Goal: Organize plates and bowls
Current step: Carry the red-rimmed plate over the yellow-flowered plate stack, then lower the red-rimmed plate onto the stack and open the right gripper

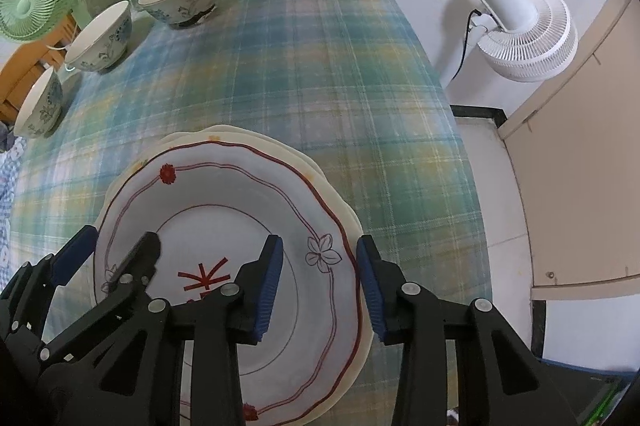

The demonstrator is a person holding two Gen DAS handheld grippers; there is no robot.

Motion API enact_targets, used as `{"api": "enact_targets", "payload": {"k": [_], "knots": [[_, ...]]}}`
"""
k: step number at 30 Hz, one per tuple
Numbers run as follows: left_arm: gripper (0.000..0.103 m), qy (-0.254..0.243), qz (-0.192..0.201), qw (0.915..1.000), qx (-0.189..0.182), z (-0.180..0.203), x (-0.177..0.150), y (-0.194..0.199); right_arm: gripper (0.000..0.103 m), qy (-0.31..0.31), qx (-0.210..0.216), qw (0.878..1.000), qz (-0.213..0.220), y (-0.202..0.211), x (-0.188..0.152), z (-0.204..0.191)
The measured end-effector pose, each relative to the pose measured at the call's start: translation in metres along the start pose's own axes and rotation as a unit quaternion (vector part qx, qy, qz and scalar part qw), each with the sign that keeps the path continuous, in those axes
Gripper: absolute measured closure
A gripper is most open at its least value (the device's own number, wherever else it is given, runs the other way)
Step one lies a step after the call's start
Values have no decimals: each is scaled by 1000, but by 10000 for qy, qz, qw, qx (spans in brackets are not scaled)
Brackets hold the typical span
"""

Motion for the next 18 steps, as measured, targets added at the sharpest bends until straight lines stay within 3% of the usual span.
{"api": "enact_targets", "payload": {"k": [6,11,18], "knots": [[27,111,-151,9998,-72,-10,2,1,55,-158,278,9995,47,2,2,5],[21,179,-102,9998,-14,-26,5,14,29,-76,374,9990,241,15,6,1],[18,184,278,9994,40,-50,14,46,21,70,513,9973,528,44,15,-16]]}}
Point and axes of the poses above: each gripper's, at about its wrist camera, not at the fingertips, and y roughly against the way its jaws point, z to its right, x to its top, the point moved 2 cm from there along -y, roughly the way its jaws point, and after that the axes turned 3 degrees about z, right-handed, at the moved point
